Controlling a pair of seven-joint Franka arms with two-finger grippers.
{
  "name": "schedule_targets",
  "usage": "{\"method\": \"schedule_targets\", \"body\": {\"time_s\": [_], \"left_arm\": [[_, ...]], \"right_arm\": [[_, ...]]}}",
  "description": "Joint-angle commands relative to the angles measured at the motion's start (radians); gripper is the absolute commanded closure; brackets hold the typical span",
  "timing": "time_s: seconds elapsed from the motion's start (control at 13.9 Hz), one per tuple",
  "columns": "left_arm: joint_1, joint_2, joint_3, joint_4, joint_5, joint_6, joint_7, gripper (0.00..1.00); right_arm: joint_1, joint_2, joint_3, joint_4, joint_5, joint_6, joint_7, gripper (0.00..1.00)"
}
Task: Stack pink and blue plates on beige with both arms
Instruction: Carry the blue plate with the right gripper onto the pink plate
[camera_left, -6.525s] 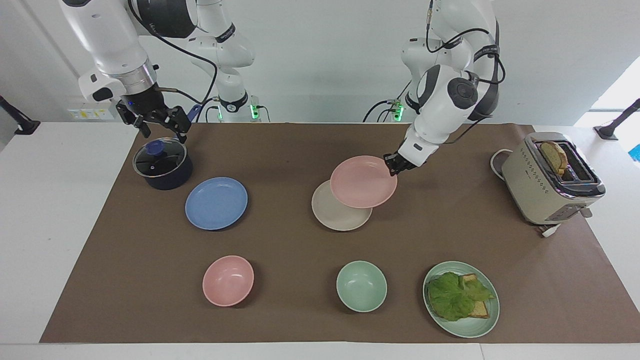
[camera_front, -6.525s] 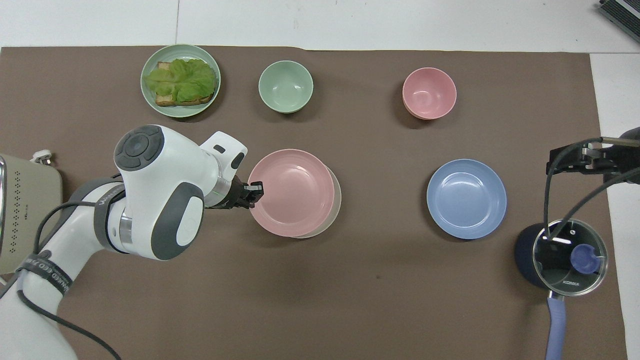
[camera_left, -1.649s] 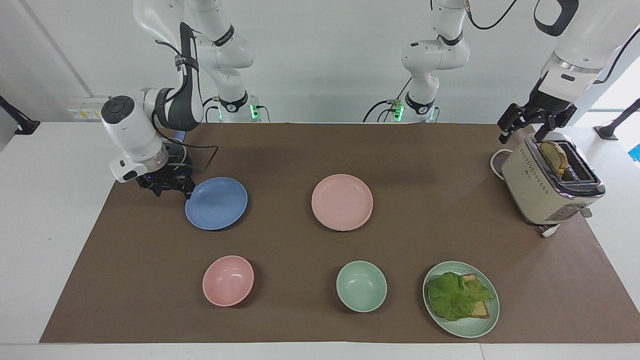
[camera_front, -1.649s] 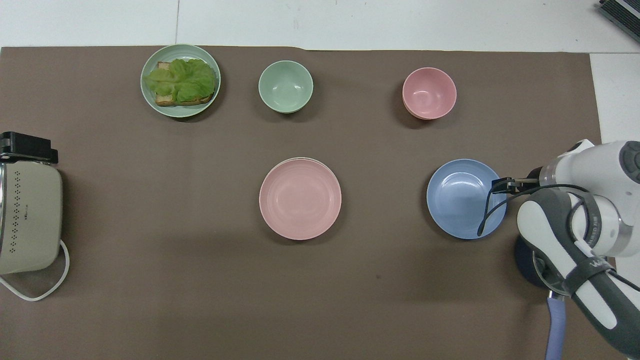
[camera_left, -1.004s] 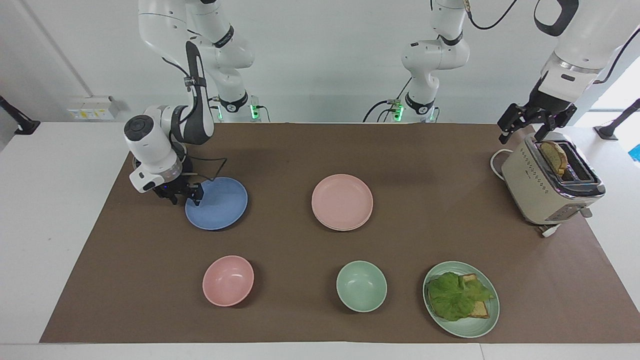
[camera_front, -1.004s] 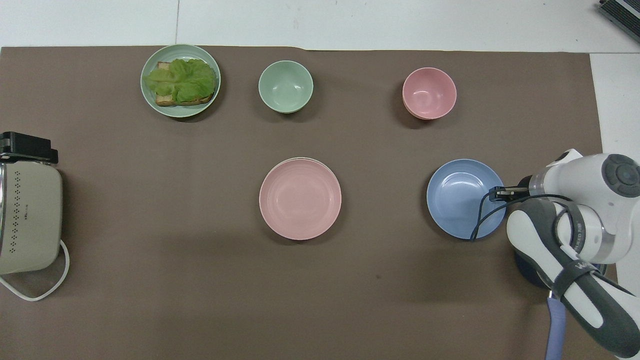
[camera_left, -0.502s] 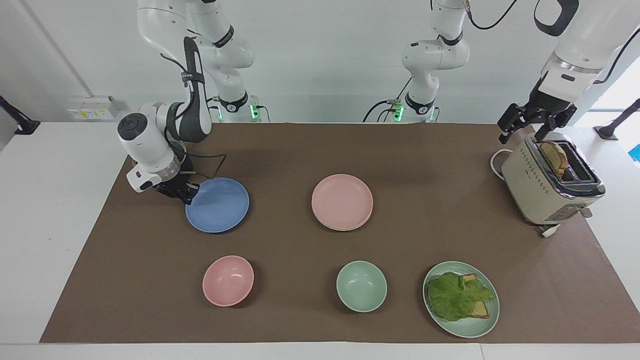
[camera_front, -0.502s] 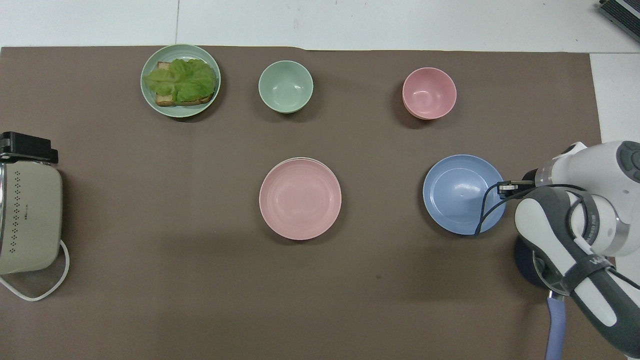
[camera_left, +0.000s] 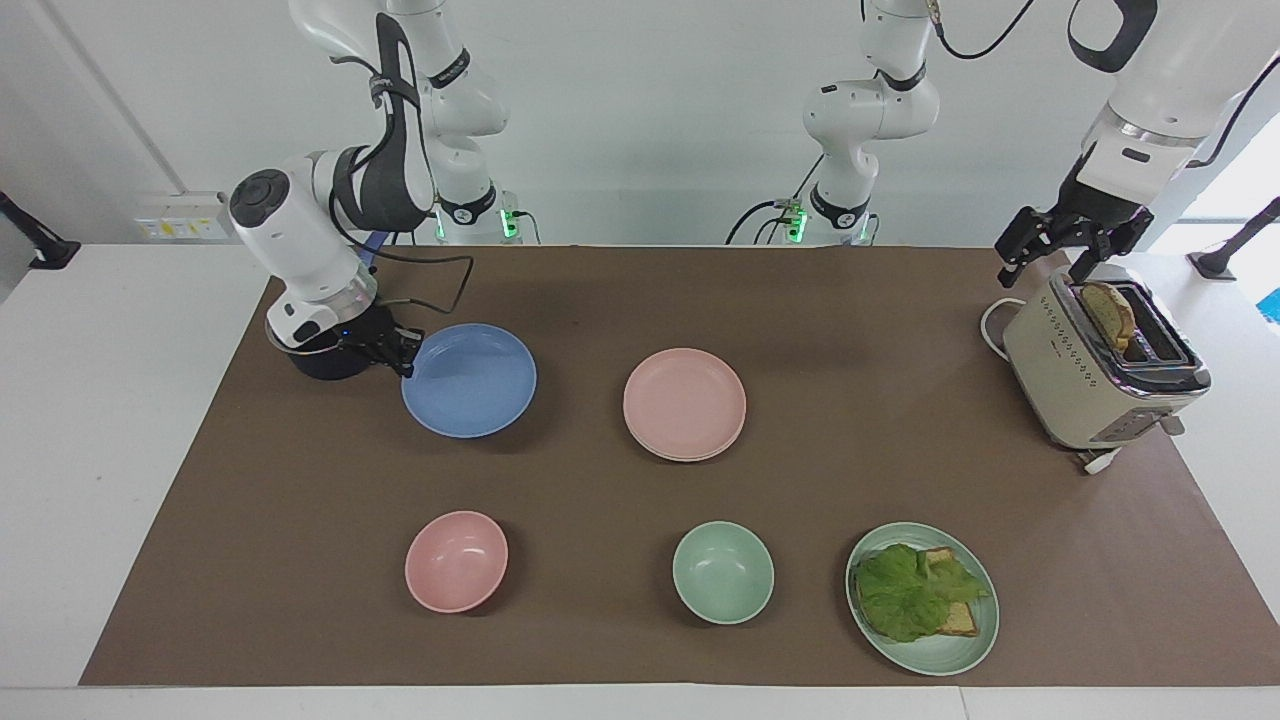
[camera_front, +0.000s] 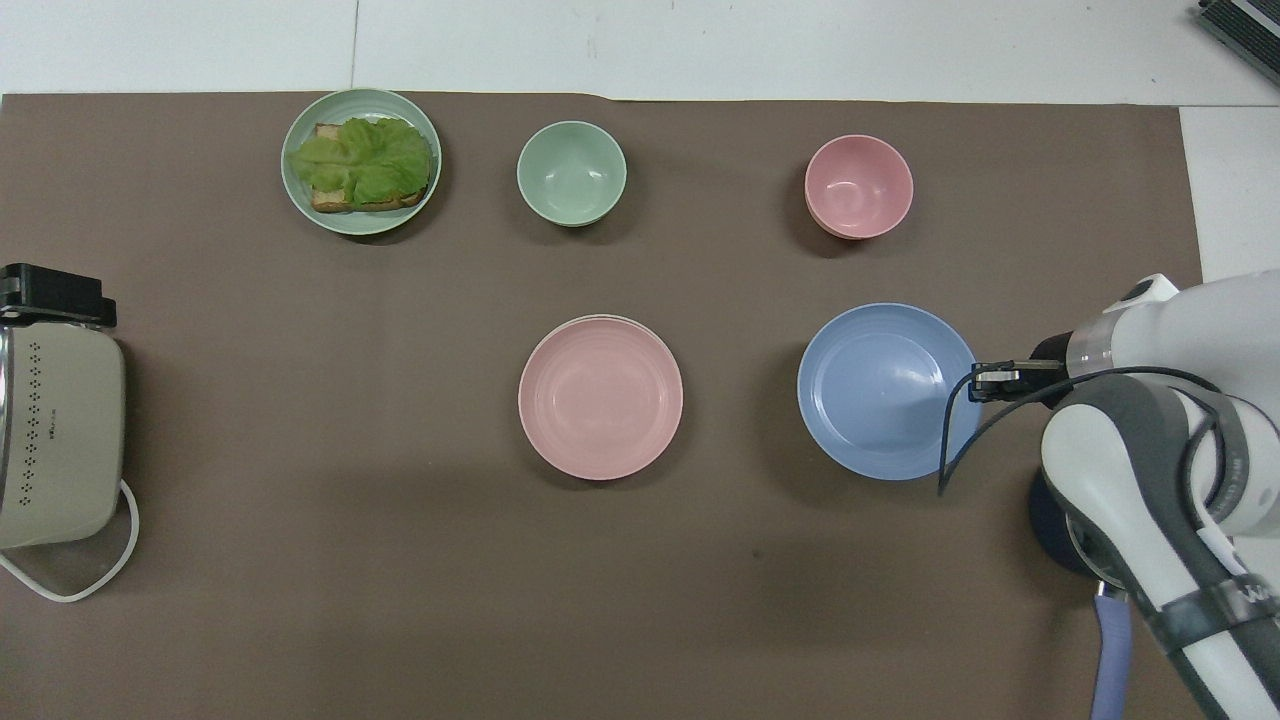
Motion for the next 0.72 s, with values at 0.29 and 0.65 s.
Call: {"method": "schedule_targets", "body": {"time_s": [0.29,0.65], "left_arm": [[0.002,-0.006,0.001,-0.002,0.012,-0.016,0.007,0.00],[0.002,-0.007,0.001,-0.002,0.012,-0.016,0.007,0.00]], "right_arm": [[0.231,0.013,0.001,0.025,0.047,0.072,0.322,1.00],[0.330,0.123,-0.001,0.138,0.143,0.080,0.459,1.00]]}}
